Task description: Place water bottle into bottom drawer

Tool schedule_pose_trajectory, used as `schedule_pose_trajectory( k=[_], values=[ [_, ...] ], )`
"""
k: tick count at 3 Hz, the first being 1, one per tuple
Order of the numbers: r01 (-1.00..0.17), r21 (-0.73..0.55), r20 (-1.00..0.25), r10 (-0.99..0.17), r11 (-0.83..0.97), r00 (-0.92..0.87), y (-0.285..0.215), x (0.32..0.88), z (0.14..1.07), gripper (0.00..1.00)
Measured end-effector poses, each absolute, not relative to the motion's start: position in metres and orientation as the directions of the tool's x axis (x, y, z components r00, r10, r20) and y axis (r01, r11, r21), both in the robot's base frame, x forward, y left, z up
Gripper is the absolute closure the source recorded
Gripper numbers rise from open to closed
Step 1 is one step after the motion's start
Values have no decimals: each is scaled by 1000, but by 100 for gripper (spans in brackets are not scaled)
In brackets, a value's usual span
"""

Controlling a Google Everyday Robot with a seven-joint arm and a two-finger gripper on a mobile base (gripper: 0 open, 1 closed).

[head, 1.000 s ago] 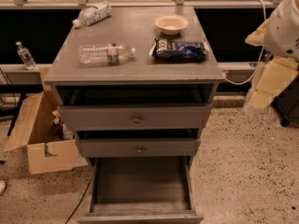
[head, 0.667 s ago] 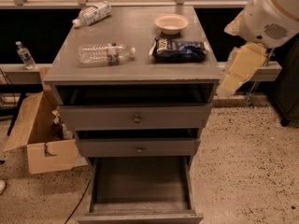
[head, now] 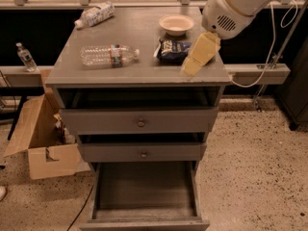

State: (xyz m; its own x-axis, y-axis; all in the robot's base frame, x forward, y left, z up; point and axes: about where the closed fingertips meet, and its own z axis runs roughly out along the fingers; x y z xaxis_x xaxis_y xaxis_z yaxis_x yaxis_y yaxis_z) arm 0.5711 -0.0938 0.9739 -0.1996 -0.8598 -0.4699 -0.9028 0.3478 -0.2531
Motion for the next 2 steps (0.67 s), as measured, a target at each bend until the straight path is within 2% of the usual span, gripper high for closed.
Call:
schedule_pose_trajectory(
  k=[1,2],
  values=[
    [-903,-252,-471,-859,348,-199,-93,573,973,0],
    [-908,-240,-484,-853,343,-194,-75,606,957,0]
  ],
)
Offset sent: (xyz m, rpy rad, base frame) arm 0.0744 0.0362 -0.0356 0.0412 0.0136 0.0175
